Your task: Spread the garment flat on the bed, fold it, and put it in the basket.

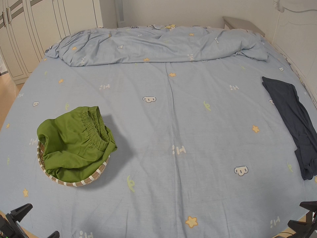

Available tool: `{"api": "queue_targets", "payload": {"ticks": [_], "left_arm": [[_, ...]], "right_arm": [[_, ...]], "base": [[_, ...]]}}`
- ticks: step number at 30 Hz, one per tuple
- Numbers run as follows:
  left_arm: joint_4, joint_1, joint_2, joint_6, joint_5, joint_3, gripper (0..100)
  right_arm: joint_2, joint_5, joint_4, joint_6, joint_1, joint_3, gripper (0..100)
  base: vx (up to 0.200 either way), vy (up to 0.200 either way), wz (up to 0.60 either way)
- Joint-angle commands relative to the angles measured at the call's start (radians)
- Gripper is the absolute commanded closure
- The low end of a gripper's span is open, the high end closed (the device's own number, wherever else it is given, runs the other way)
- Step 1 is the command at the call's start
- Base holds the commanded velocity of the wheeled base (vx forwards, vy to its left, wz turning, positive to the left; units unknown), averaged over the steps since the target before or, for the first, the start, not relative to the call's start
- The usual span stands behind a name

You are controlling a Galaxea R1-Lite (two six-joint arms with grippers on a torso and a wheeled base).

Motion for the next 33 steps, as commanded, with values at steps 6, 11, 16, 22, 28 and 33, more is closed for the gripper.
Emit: {"api": "queue_targets", "payload": {"ticks": [6,11,16,22,28,33], "left_arm": [[-0.053,-0.063,-0.186,-0.101,0.382,0.116,0],[-0.086,-0.065,-0.186,-0.113,0.453,0.132,0],[-0.118,-0.063,-0.186,-0.104,0.488,0.159,0],[-0.136,-0.068,-0.18,-0.054,0.459,0.173,0],[-0.144,-0.065,-0.185,-0.067,0.456,0.176,0],[-0.144,-0.065,-0.185,-0.068,0.456,0.176,0]], "right_arm": [[-0.158,-0.316,-0.473,-0.022,-0.026,0.375,0],[-0.158,-0.428,-0.649,-0.121,-0.028,0.458,0],[-0.158,-0.423,-0.597,-0.121,-0.028,0.458,0],[-0.158,-0.423,-0.597,-0.123,-0.028,0.458,0],[-0.158,-0.422,-0.597,-0.123,-0.028,0.458,0],[-0.158,-0.423,-0.598,-0.124,-0.028,0.458,0]], "base": [[0.0,0.0,0.0],[0.0,0.0,0.0],[0.0,0.0,0.0],[0.0,0.0,0.0],[0.0,0.0,0.0],[0.0,0.0,0.0]]}}
